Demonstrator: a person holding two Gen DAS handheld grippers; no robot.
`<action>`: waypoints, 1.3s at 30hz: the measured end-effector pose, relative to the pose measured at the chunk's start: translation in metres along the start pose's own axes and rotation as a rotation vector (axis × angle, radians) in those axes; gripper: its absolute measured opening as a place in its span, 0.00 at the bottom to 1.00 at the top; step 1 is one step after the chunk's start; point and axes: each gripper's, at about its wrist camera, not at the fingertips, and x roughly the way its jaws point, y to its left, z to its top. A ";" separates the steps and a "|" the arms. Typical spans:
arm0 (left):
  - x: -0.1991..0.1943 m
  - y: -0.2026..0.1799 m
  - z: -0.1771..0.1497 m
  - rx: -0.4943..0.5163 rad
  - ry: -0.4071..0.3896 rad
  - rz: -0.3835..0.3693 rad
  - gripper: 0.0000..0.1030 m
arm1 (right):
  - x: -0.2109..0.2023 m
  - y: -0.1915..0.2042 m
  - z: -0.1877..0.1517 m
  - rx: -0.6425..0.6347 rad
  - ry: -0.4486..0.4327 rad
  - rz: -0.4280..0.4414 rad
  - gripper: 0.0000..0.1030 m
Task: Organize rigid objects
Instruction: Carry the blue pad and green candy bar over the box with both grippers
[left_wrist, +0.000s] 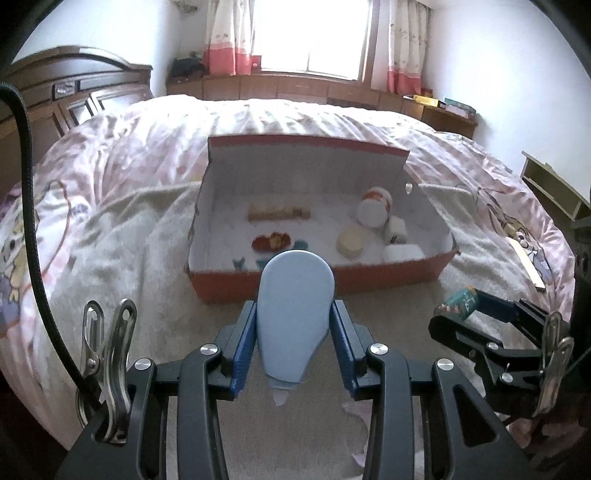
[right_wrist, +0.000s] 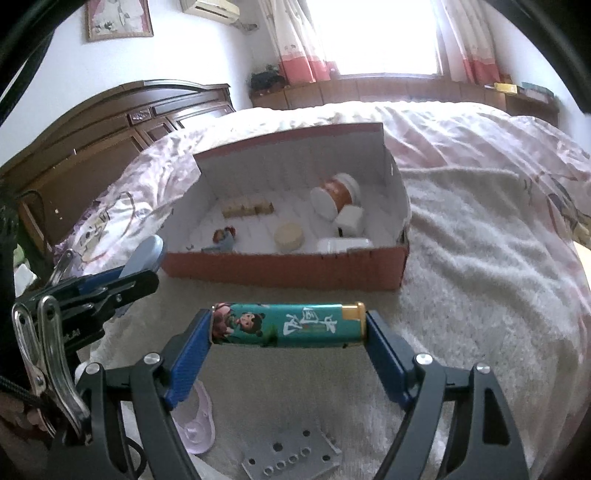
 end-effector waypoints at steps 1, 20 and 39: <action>0.000 -0.001 0.003 0.005 -0.005 0.002 0.39 | 0.000 0.000 0.002 -0.001 -0.002 0.002 0.81; 0.042 0.000 0.052 -0.002 -0.004 0.007 0.39 | 0.028 -0.006 0.048 -0.018 -0.039 -0.005 0.81; 0.080 0.005 0.062 0.006 0.032 0.011 0.39 | 0.063 -0.020 0.065 -0.001 -0.018 -0.054 0.81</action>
